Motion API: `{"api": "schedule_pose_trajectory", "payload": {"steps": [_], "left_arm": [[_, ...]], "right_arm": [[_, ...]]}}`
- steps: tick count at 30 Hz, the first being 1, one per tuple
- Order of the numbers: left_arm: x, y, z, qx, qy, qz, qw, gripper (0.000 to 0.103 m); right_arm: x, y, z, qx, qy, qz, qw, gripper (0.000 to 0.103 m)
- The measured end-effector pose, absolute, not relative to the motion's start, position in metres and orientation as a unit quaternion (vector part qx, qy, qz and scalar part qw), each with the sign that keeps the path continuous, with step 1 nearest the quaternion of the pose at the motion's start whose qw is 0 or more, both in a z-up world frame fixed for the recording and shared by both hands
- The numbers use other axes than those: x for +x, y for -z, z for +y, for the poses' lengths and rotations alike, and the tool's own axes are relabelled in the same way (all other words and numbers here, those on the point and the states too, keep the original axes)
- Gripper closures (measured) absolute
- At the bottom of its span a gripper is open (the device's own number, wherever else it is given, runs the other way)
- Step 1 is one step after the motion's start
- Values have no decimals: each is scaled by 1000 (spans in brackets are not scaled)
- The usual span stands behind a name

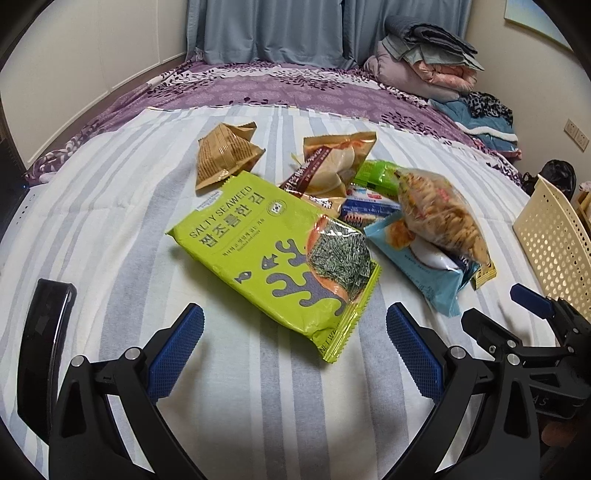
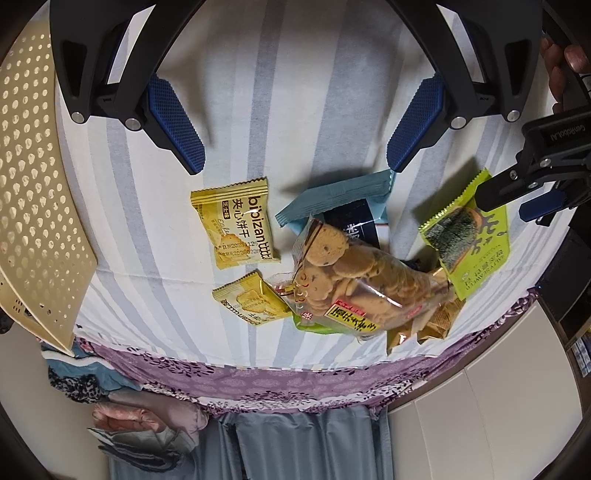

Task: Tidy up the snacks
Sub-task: 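Reach the right gripper to the clear cookie bag and close on it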

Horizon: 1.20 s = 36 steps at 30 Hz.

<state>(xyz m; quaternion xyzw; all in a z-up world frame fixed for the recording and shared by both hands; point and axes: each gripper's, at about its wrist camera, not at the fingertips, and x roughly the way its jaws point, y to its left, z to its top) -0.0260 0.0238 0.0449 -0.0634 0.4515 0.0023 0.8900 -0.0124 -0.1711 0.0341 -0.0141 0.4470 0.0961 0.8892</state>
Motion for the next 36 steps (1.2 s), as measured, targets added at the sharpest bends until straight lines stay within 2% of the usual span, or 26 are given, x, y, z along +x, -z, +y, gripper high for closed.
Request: {"api": "schedule_pose_trajectory", "payload": {"steps": [18,30,36], "left_arm": [[-22,-50,47,-98,-25,445,890,3],[-15,-43,61,-115,-36,451,884,3],[-7,-39,64,-125,-39,457,880,3]], "right_arm": [[0,-60,-177,3,-128,413,902,5],[45,-56,-146,-72,-184,388,900,5],[75,-45,-136,-78,-220,404,884,5]]}}
